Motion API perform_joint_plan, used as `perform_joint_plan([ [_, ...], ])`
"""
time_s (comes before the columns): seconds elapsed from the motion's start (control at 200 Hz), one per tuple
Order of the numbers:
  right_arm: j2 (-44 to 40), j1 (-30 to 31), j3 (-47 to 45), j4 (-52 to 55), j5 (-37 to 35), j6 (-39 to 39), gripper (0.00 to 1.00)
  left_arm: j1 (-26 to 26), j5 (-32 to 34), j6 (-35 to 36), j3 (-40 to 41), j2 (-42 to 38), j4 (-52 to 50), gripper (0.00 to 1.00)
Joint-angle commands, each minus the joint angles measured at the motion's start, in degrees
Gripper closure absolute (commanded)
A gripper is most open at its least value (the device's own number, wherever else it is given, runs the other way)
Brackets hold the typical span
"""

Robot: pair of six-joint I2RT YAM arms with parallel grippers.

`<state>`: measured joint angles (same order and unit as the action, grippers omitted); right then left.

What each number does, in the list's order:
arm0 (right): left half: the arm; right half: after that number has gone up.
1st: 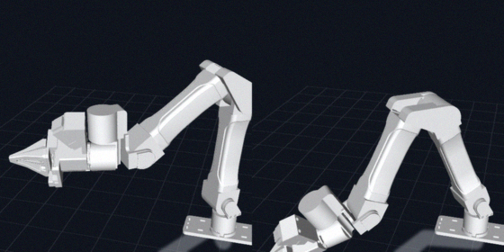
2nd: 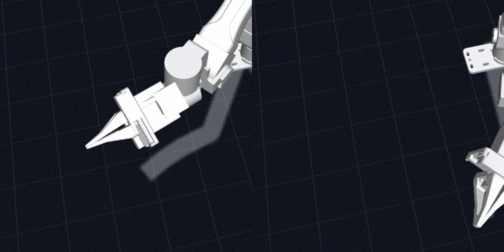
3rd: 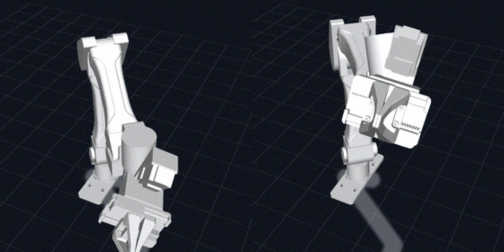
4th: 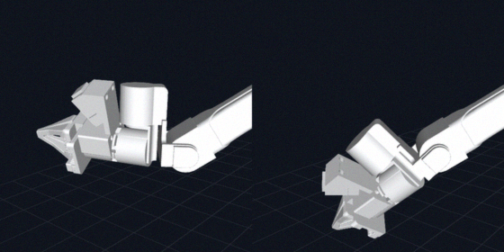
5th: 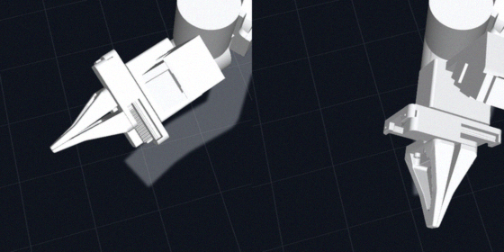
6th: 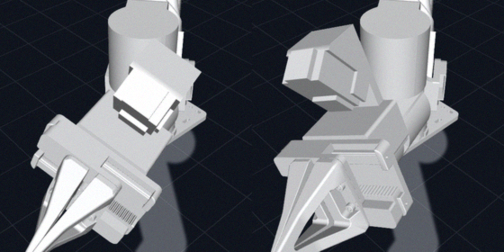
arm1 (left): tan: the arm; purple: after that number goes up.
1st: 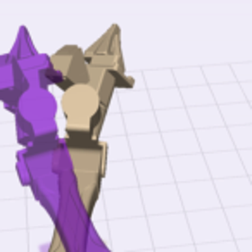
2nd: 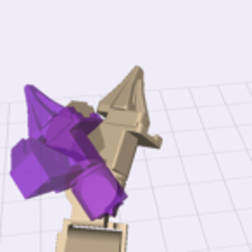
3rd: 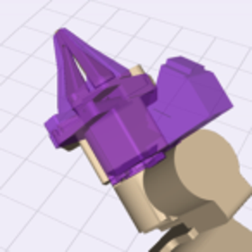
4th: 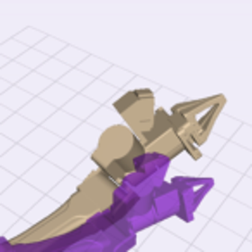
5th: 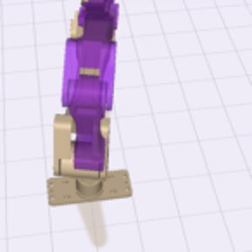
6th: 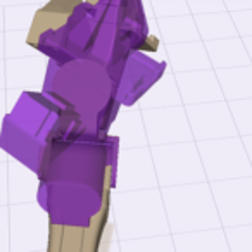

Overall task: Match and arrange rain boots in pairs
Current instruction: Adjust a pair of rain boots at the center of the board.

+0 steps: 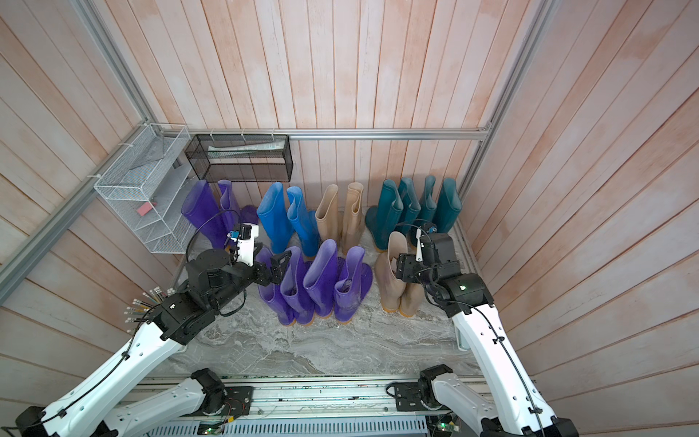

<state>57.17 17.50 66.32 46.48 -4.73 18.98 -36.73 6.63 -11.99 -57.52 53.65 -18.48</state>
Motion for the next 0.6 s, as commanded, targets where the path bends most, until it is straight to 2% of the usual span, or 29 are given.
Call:
perform_joint_plan([
  [0.0,0.55,0.17,-1.28,-3.89,3.73,0.91,0.22,0.35,-0.39,0.16,0.79,-0.49,0.52,0.00],
  [0.045,1.31,0.17,-1.29,-4.20,3.74,0.79,0.25,0.38,-0.39,-0.06,1.09,-0.80,0.55,0.00],
  [0.105,2.68,0.17,-1.27,-4.03,2.01,0.40,0.41,0.37,-0.31,-0.26,1.49,-1.30,0.55,0.00],
  [0.145,3.44,0.11,-1.57,-4.42,1.28,-0.13,0.59,0.38,-0.22,-0.30,1.70,-1.58,0.59,0.00],
  [0.195,3.82,0.26,-1.47,-5.09,1.58,-0.16,1.00,0.35,-0.06,-0.37,1.99,-1.92,0.64,0.00],
  [0.42,2.66,5.82,2.01,-6.16,8.30,3.32,1.00,0.35,-0.18,-0.15,1.86,-2.05,0.55,0.00],
  [0.595,1.57,7.73,2.33,-6.12,9.23,5.09,1.00,0.36,-0.96,-0.53,1.77,-1.92,1.15,0.00],
])
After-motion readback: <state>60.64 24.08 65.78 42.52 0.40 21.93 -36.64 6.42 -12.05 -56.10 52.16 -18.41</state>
